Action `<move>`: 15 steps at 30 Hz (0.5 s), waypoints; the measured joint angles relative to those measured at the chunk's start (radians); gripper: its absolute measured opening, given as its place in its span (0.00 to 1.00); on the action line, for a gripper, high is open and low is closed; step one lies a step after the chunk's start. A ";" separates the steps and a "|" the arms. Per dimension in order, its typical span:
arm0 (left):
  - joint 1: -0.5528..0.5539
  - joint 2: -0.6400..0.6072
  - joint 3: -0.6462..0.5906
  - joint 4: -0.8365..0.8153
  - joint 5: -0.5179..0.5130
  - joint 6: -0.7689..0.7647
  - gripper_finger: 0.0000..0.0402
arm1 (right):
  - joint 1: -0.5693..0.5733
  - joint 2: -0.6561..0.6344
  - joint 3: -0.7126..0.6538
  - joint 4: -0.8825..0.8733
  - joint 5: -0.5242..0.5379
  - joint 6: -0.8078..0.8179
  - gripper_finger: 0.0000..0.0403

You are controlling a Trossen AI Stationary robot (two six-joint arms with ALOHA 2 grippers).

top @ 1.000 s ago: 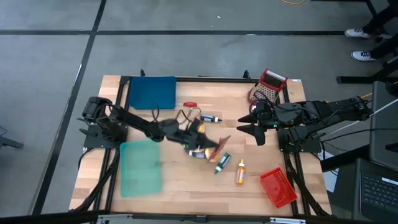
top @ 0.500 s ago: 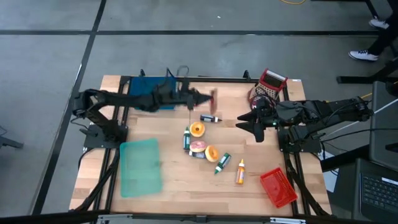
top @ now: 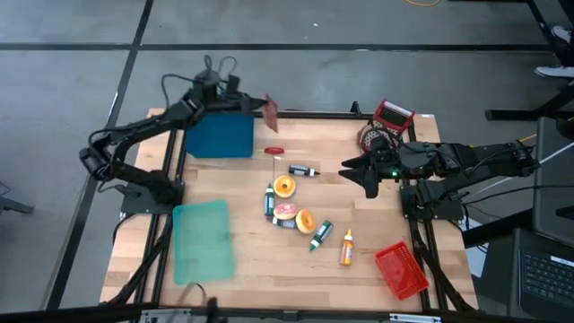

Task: Pick & Place Food Item
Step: Put the red popcorn bag into the blue bin

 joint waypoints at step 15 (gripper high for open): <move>0.350 -0.050 0.000 -0.454 0.215 0.230 0.00 | -0.015 0.000 0.000 0.000 0.026 0.040 0.54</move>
